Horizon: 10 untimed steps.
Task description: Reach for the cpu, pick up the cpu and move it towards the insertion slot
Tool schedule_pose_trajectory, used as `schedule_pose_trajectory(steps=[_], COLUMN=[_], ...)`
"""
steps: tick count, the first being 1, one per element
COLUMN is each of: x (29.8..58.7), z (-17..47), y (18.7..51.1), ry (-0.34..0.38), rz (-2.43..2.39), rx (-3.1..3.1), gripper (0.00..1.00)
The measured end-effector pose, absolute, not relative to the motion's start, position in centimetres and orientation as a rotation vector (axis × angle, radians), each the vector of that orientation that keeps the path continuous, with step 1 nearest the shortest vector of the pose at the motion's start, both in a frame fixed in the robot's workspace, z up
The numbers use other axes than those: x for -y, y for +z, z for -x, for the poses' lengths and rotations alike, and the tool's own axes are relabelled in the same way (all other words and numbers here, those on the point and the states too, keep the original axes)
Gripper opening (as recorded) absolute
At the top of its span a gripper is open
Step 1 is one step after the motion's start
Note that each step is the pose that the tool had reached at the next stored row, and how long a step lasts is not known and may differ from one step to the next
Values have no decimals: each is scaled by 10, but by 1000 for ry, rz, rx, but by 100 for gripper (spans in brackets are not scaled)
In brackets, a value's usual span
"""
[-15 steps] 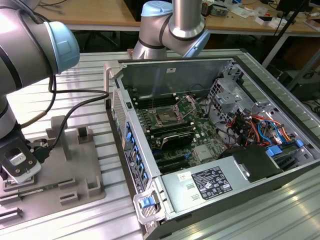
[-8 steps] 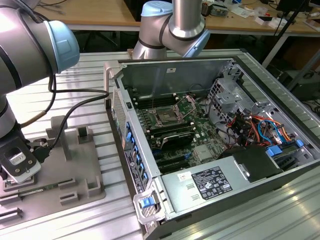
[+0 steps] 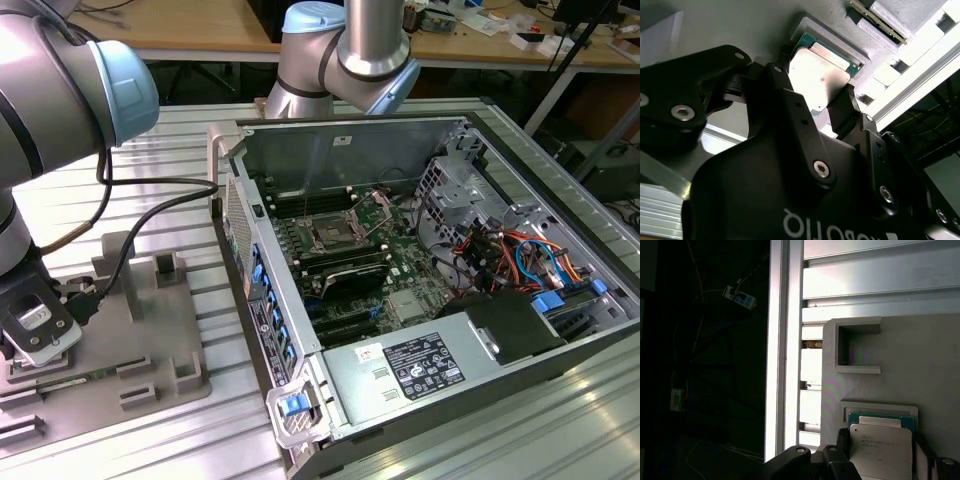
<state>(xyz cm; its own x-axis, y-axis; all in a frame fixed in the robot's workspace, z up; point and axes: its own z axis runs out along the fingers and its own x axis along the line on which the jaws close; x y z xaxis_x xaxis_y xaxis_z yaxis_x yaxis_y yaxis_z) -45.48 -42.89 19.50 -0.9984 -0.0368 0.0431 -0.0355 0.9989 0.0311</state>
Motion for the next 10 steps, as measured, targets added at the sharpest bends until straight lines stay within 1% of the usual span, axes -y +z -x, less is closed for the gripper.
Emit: schedule_pose_trajectory(steps=[10], x=[429], z=[455], y=[198], ry=[-47], rz=[-56], rx=[3097], gripper=[55])
